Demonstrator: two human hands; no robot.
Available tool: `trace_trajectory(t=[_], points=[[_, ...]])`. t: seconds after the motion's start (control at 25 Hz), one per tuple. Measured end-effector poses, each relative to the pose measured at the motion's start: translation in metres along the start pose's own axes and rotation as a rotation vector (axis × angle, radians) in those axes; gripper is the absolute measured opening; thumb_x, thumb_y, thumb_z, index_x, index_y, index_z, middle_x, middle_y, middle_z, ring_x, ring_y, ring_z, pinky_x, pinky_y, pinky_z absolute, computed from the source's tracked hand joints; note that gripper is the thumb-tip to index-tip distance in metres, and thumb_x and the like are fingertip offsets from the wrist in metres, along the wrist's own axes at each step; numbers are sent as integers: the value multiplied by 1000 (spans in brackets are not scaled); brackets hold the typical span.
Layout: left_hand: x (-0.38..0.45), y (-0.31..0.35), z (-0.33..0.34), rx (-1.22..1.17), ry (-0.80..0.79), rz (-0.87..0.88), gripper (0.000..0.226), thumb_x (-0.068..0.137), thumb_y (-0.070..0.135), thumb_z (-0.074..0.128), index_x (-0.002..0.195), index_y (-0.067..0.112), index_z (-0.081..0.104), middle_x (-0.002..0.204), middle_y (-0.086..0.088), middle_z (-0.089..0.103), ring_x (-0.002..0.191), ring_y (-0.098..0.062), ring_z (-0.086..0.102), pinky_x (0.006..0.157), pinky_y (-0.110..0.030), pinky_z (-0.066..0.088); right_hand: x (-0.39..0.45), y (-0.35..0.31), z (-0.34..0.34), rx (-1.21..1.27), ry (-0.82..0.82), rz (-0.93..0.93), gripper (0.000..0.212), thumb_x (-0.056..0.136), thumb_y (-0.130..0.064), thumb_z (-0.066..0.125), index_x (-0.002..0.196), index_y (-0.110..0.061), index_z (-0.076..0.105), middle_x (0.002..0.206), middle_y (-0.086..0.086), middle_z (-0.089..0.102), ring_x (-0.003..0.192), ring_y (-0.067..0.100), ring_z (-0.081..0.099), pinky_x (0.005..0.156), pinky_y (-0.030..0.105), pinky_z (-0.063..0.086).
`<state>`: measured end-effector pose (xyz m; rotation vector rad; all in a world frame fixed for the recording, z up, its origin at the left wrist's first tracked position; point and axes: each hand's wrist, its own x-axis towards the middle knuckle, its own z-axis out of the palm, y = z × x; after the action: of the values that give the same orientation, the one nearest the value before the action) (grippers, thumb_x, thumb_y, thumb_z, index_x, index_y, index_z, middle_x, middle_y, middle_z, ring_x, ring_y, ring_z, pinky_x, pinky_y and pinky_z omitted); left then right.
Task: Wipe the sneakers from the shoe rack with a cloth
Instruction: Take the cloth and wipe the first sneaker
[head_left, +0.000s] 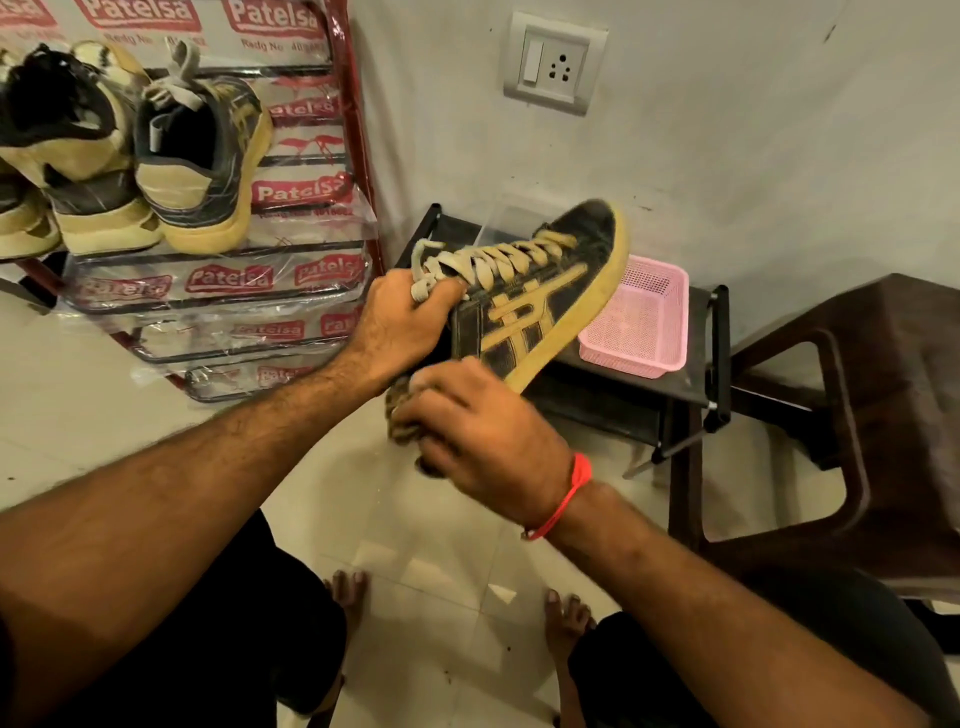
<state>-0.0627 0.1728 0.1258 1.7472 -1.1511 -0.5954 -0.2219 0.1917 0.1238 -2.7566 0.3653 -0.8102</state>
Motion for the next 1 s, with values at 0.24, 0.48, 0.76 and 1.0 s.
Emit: trace_trajectory(t=[0.24,0.48,0.76,1.0], points=[[2,6,-16,-212,52,-154,24,97,27,58,81,13,69,73,-5,71,66,-17,69,55,-30,53,-9,108,-76,-177,493,529,18,79,-4,63,95,-7,69,96,8,66,94,25,62,88,42,50],[-2,16,-16,-299,-44,-358,23,93,43,63,99,23,53,93,4,60,83,-11,60,65,-29,44,-8,97,-75,233,690,686,17,91,-22,70,104,-19,60,100,-4,64,97,9,63,88,31,54],[-1,16,-12,-321,-62,-340,21,95,36,60,84,21,70,67,10,70,59,0,65,56,-21,47,5,55,-61,180,594,419,20,91,-6,68,111,-6,63,110,6,60,107,19,56,95,33,48],[1,16,-15,-393,-33,-512,27,90,38,62,105,16,68,85,-1,73,78,-19,71,57,-26,52,-1,40,-36,74,-208,358,60,87,-40,69,142,-27,50,147,9,30,133,29,34,114,42,32]])
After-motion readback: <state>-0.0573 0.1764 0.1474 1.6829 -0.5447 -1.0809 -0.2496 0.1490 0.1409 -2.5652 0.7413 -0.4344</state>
